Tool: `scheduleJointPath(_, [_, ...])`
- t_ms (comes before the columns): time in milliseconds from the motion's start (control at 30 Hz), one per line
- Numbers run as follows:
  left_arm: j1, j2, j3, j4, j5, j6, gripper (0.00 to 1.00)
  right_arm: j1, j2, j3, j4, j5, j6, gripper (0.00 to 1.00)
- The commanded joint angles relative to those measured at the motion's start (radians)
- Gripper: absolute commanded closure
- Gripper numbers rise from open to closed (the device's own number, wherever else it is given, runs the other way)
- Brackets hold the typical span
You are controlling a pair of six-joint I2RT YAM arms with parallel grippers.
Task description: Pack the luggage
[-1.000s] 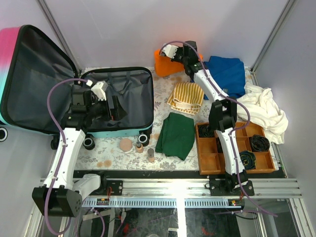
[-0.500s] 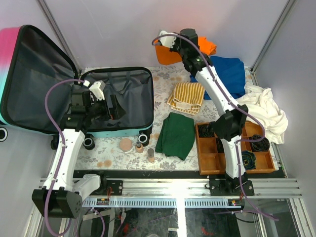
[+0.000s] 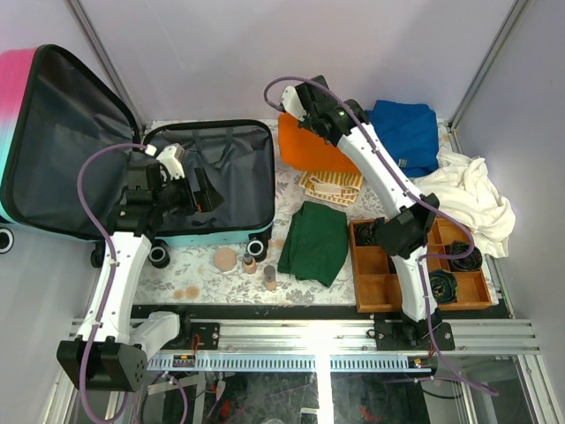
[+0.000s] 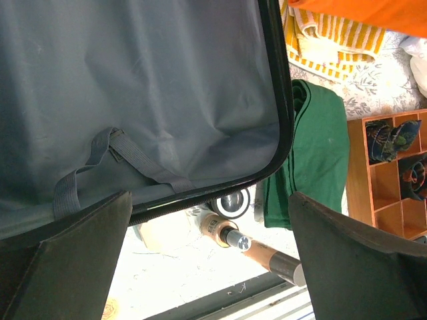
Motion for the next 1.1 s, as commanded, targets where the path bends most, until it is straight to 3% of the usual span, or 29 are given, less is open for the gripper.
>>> scheduleJointPath(0, [0.005,-0.016,0.012,0.06,-0.013,-0.023,0.0,-0.004,-0.155,0.111,-0.138,0.033,0.264,1.0])
scheduleJointPath(200, [0.005,-0.009,0.015,0.06,0.0,-0.031,0.0,-0.011,-0.211,0.102,-0.29,-0.12,0.556,1.0])
scheduleJointPath(400, [0.007,0.0,0.027,0.056,0.031,-0.046,0.0,-0.013,-0.263,0.122,-0.289,-0.209,0.696,1.0])
scheduleJointPath(700, [0.027,0.03,0.062,0.029,0.087,-0.089,0.0,-0.03,-0.322,0.095,-0.229,-0.113,0.89,1.0])
scheduleJointPath(867, [0.027,0.035,0.066,0.027,0.08,-0.095,0.0,-0.099,-0.333,0.081,-0.232,-0.056,1.024,1.0])
scheduleJointPath(1067, [0.026,0.036,0.076,0.026,0.075,-0.108,0.0,-0.168,-0.329,0.009,-0.219,-0.275,1.261,1.0])
